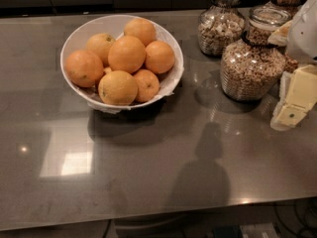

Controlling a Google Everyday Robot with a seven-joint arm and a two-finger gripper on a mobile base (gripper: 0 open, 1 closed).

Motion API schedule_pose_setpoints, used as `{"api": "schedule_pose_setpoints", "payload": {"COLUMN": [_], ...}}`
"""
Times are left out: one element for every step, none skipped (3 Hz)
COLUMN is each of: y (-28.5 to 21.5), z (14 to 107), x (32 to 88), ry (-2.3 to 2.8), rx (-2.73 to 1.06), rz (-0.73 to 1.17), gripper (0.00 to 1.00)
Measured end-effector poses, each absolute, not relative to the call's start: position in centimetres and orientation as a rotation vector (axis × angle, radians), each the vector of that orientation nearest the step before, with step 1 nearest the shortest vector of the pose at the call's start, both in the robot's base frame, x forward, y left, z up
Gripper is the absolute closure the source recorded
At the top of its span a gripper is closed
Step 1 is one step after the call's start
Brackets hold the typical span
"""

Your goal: Pick orange from white bowl

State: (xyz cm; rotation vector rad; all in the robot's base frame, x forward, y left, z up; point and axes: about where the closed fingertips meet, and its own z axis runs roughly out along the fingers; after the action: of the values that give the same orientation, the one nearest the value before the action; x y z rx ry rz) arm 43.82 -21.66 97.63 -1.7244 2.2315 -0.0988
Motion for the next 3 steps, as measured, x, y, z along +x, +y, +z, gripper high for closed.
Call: {"api": "schedule_pose_setpoints", "payload": {"y": [-21.6, -20.8, -18.0], "z": [97.6, 97.4, 97.7], "x": [43.8, 44.6, 46.1], "ry": [2.231, 2.203, 2.104], "rx": [-1.725, -1.739, -1.798], "rz": [-0.099, -0.104, -0.102], "gripper": [0.00, 0.00, 0.00]}}
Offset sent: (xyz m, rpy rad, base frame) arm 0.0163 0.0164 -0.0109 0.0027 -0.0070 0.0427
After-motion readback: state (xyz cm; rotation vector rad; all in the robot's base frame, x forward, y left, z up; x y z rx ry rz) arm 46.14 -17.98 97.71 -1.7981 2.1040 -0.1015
